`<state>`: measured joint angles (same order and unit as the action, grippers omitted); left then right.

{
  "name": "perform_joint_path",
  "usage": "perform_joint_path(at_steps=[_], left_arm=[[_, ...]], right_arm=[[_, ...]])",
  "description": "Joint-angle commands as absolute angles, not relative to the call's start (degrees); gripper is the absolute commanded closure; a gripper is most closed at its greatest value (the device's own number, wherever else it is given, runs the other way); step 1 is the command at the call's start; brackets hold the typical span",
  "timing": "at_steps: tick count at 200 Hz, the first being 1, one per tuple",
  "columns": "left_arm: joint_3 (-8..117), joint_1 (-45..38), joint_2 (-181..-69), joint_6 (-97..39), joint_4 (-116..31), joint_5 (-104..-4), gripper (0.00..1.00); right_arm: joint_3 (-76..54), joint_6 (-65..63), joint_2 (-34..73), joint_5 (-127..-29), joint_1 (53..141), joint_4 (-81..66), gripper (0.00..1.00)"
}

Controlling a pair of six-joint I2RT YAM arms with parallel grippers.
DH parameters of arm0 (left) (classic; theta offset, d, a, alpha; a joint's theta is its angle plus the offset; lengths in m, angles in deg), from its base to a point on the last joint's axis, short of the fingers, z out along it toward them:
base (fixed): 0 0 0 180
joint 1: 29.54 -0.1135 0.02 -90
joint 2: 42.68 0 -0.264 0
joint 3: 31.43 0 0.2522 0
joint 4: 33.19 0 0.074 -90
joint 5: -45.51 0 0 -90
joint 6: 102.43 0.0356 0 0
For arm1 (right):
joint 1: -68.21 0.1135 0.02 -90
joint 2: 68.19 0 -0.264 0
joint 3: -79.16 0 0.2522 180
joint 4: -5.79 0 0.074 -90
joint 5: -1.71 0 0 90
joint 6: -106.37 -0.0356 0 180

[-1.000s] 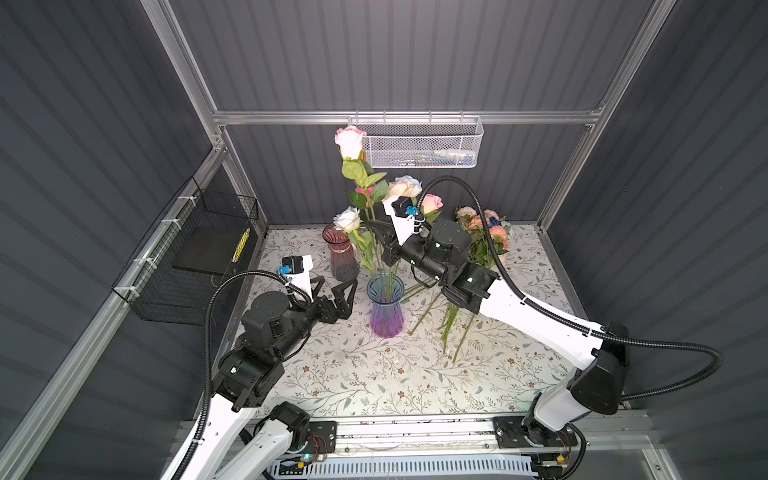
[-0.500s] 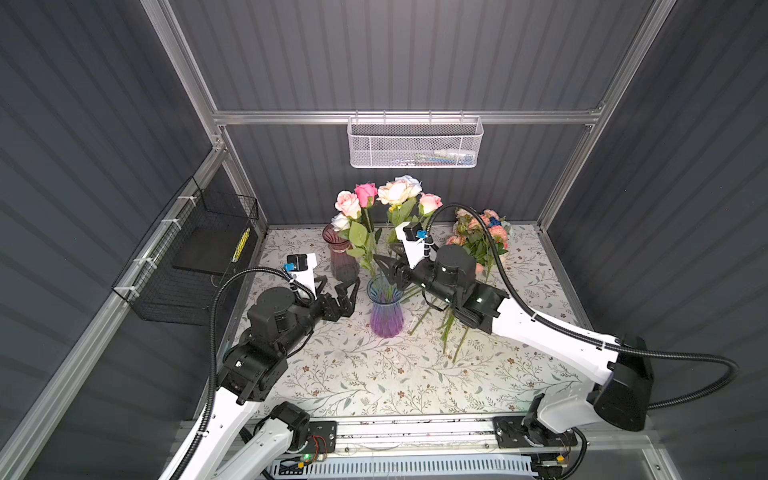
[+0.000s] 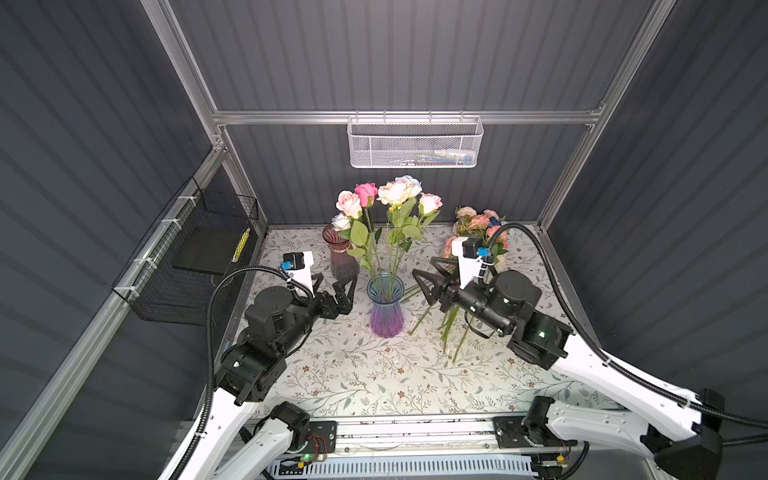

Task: Arrange the flowers into the vase
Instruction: 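Open the right gripper and withdraw it from the vase, then move the right gripper to the flower pile and grasp a stem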

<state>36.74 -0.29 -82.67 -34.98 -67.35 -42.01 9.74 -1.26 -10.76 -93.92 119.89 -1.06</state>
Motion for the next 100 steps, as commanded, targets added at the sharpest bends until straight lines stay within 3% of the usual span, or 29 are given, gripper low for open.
perform_joint_path(at_steps=[1,54,100], left_arm=[[36.64,-0.45,-81.79,-34.08,-67.15,-41.26,0.0],[34.28,-0.45,-82.22,-36.49,-67.87,-41.49,0.0],[33.73,-0.46,-82.36,-37.48,-68.56,-41.56,0.0]], right_arm=[[12.28,-8.36,-14.08,-101.04,118.15,-9.26,0.29],[22.88,-21.48,-18.76,-95.96,105.39,-16.41,0.34],[20.69,-25.92,-4.58,-91.11,92.27,-29.16,0.44]])
